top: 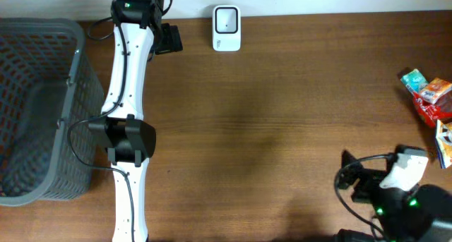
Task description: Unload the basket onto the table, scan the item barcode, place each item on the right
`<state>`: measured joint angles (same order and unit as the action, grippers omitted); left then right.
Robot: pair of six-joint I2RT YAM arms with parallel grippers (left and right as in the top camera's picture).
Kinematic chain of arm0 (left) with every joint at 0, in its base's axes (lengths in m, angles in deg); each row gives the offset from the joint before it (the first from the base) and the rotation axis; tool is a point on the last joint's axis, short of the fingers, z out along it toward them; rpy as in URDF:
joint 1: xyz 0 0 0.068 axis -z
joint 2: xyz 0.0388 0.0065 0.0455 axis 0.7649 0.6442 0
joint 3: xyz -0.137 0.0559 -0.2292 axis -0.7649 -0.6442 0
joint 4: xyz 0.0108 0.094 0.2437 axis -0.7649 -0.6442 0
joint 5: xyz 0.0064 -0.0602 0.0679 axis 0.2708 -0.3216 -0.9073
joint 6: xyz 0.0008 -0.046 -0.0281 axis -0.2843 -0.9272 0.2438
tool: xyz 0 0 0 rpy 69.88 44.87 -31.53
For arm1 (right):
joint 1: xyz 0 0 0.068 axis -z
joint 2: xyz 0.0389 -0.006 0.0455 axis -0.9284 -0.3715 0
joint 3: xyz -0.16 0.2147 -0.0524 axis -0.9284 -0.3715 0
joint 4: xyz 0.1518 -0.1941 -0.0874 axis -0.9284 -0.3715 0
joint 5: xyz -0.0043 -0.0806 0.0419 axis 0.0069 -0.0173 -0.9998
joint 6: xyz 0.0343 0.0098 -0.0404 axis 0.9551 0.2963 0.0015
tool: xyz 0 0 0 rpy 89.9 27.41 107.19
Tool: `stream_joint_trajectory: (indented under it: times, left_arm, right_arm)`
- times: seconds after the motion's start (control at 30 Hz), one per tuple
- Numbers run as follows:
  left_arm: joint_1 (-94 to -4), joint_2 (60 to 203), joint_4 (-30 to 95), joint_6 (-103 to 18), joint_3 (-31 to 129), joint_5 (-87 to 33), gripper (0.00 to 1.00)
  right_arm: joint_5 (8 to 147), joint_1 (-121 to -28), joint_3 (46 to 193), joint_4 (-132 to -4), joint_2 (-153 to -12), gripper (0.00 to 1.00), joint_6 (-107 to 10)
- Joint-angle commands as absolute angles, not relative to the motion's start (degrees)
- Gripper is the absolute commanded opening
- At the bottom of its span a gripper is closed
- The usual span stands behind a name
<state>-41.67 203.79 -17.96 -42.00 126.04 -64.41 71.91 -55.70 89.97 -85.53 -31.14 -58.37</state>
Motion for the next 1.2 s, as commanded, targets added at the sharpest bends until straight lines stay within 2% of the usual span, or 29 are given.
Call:
stream_joint_trajectory:
  times: [0.0,0.07,0.17,0.33,0.57,0.77,1.17]
  left_arm:
    - [-41.8,203.8,-18.0,-42.6,126.2,-64.5,0.99]
    - [-41.8,203.8,-18.0,-42.6,126.2,-64.5,0.99]
    - [-41.8,203.8,-18.0,-42.6,126.2,-64.4,0.99]
    - [-41.8,203.8,-18.0,-42.6,126.2,-64.5,0.99]
    - [-41.8,203.8,-18.0,-42.6,126.2,-64.5,0.99]
    - [-41.8,203.8,-18.0,-42.6,126.2,-64.5,0.99]
    - [-41.8,203.8,-18.0,-42.6,126.2,-64.5,0.99]
  right_arm:
    - [71.1,-64.1,78.3,-75.5,-22.8,0.98,-60.8]
    - [71.1,-68.0,70.5,-67.6,-18.4,0.99,-62.0]
    - [72.1,-68.6,60.5,-55.0,-15.7,0.98,-62.0]
    - [77.3,-68.5,52.7,-47.5,-11.6,0.98,-62.0]
    - [77.0,-68.5,45.8,-35.0,-11.6,0.98,-62.8]
    - [78.5,-68.5,45.8,-39.1,-11.6,0.98,-65.3]
    - [81.0,-68.5,45.8,-39.4,-11.6,0.98,-64.7]
